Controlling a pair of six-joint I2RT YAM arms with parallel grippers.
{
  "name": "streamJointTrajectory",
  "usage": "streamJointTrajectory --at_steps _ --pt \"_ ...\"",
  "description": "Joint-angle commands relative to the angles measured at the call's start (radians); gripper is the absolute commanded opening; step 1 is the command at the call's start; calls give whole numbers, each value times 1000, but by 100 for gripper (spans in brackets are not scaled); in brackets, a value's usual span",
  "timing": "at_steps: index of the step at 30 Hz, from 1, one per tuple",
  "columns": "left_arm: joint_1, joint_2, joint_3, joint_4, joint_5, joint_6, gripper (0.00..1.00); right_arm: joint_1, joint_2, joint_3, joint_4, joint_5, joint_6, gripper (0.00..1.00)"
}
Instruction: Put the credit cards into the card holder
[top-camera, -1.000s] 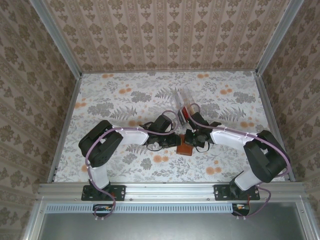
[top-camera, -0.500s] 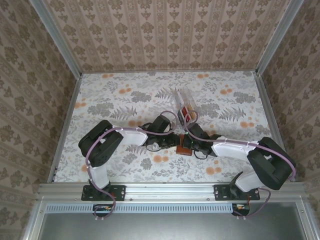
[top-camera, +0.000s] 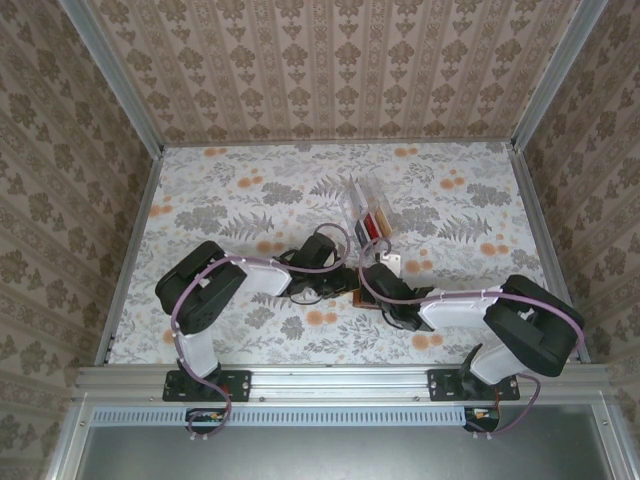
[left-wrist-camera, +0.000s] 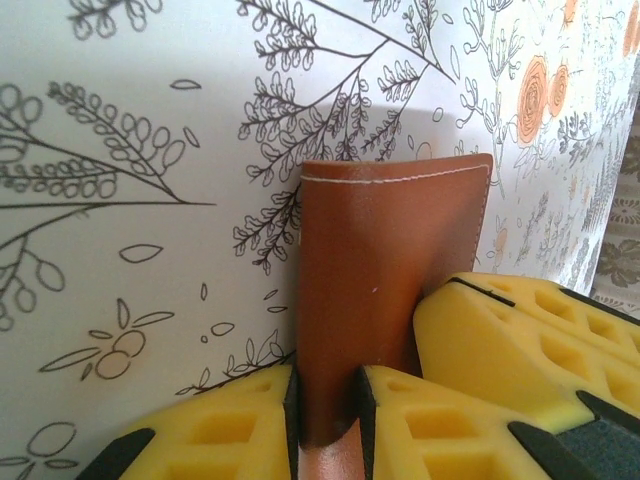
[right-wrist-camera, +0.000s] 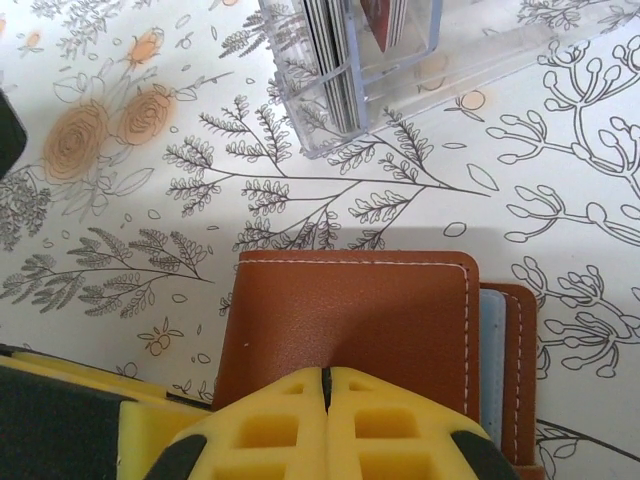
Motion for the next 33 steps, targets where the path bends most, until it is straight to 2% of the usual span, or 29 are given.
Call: streamJointTrajectory --at_steps 1,6,11,16,19,21,23,26,30,33 --pt "-40 30 -32 64 30 -25 23 25 120 -139 -265 -86 57 0" --pt "-42 34 -54 93 31 -35 24 48 197 -170 -206 -124 76 0" --pt "-44 10 -90 106 20 -45 23 133 272 -133 -303 -78 191 0" --pt "-41 8 -100 105 27 -46 23 148 303 -119 -327 -85 218 0" --pt "-41 0 -99 90 33 -37 23 176 229 -59 -451 -46 210 0" --pt "-42 -11 -99 75 34 -22 23 168 104 -25 -535 -24 201 0" --pt "-40 -17 -98 58 33 -8 23 140 -31 22 -615 -21 177 0" --pt "-41 -16 -91 49 30 6 23 49 -247 88 -680 -73 125 9" --pt "-41 -16 -84 42 28 11 24 -180 -425 133 -693 -304 25 23" --pt "-42 -25 -82 40 31 22 27 -300 -441 167 -768 -438 -14 25"
